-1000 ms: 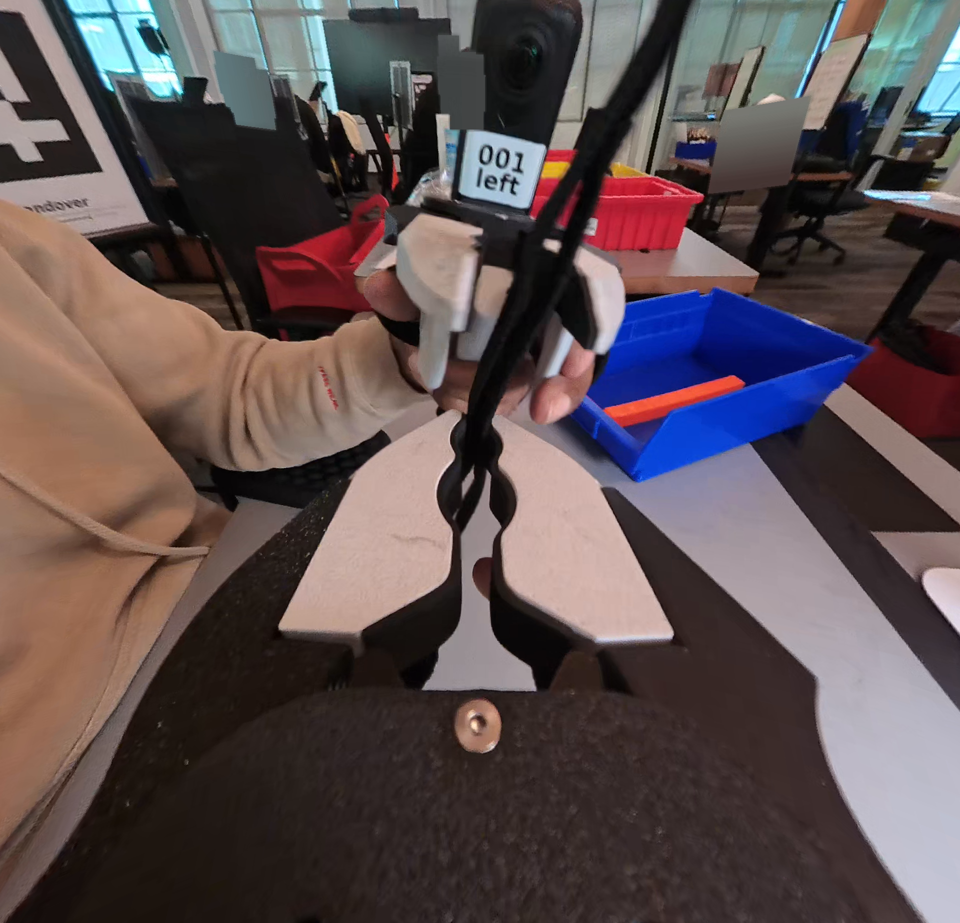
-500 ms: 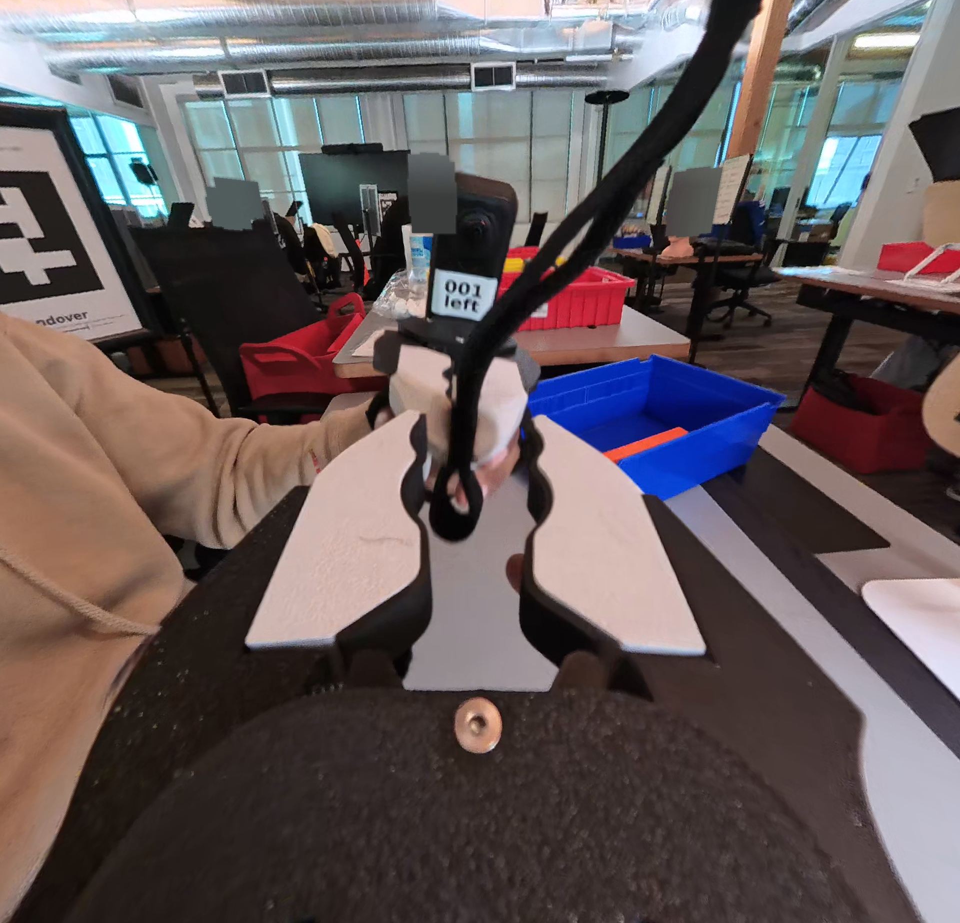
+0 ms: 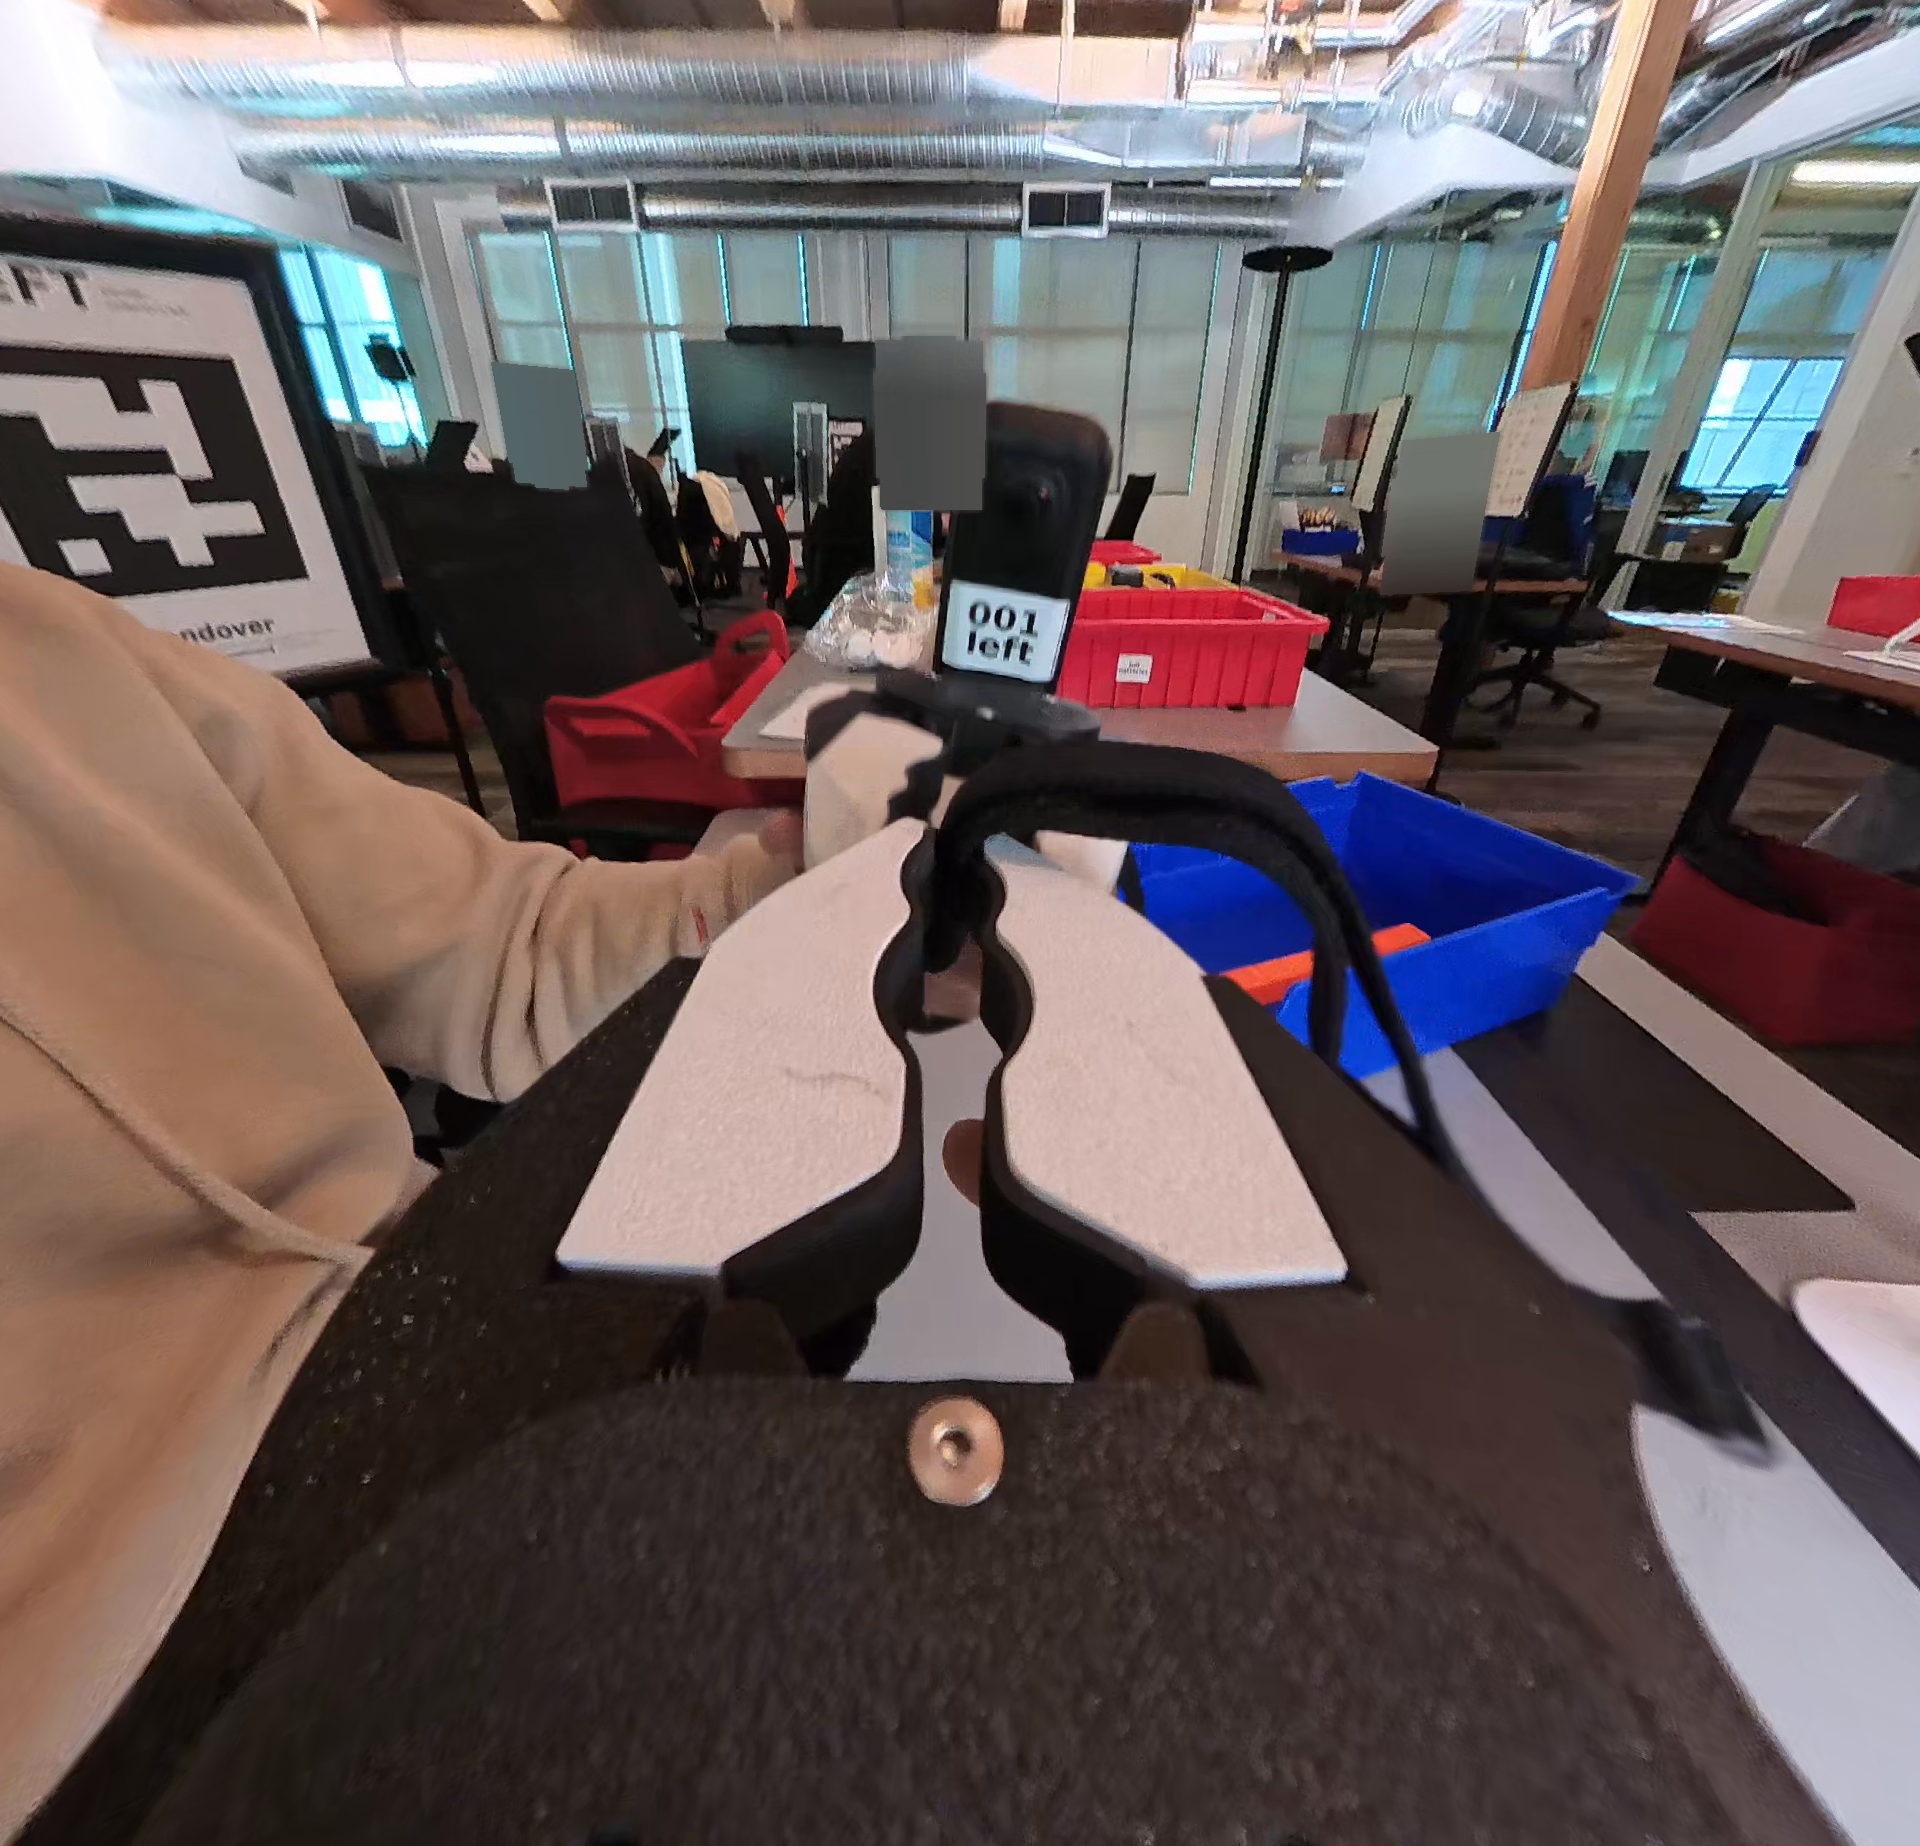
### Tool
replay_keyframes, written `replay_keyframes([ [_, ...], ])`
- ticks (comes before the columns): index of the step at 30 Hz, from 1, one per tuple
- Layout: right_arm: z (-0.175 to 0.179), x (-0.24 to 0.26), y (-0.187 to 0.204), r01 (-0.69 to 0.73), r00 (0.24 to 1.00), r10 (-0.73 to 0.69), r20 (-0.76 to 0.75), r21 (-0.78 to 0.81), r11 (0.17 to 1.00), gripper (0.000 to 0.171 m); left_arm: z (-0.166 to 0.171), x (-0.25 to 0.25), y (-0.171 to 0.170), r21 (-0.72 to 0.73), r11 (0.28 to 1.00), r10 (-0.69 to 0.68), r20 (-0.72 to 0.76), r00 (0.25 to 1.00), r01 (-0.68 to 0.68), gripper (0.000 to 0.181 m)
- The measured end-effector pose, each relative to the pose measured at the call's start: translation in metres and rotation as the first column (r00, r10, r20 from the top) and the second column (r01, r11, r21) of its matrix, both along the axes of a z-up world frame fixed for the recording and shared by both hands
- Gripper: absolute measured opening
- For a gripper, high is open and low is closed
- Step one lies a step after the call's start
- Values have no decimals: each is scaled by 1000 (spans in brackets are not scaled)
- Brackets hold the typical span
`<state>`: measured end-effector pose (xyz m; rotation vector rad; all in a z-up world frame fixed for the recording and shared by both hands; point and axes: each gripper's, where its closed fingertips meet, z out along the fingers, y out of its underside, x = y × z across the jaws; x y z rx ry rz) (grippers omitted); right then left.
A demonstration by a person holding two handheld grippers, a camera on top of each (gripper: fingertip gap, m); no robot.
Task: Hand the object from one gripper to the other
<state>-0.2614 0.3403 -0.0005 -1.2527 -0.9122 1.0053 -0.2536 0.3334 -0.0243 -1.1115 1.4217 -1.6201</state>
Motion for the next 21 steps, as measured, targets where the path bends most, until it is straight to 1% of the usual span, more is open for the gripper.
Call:
replay_keyframes([
  [3,4,1,1,2,1000,-3,-17,-45,999,5,-4,3,9,122,987,101,1,995,-101,23],
  [6,-7,2,4,15,998,-8,56,-115,993,6,3,-6,17,219,960,172,29,985,-175,20],
  [8,-16,2,6,12,995,3,99,-156,988,6,4,-11,27,292,925,246,31,969,-244,18],
  [10,-28,0,3,-29,990,62,131,-240,970,5,3,-16,40,394,860,334,44,942,-324,18],
  [11,-31,0,3,-38,988,78,133,-276,960,6,1,-17,45,457,813,378,56,924,-360,20],
  [13,-35,-1,5,-57,989,98,108,-327,943,5,-4,-17,52,597,693,447,85,890,-405,23],
  [15,-40,-4,3,-103,986,147,83,-394,913,5,-9,-13,50,706,584,461,118,879,-401,26],
  [17,-41,-7,3,-136,985,170,41,-429,893,5,-12,-7,41,758,529,439,139,887,-381,28],
  [20,-46,-13,-6,-221,965,261,11,-497,839,5,-17,-1,30,796,497,402,141,905,-345,29],
  [21,-45,-14,-9,-250,958,286,-5,-504,827,5,-19,0,29,804,486,398,144,906,-341,25],
])
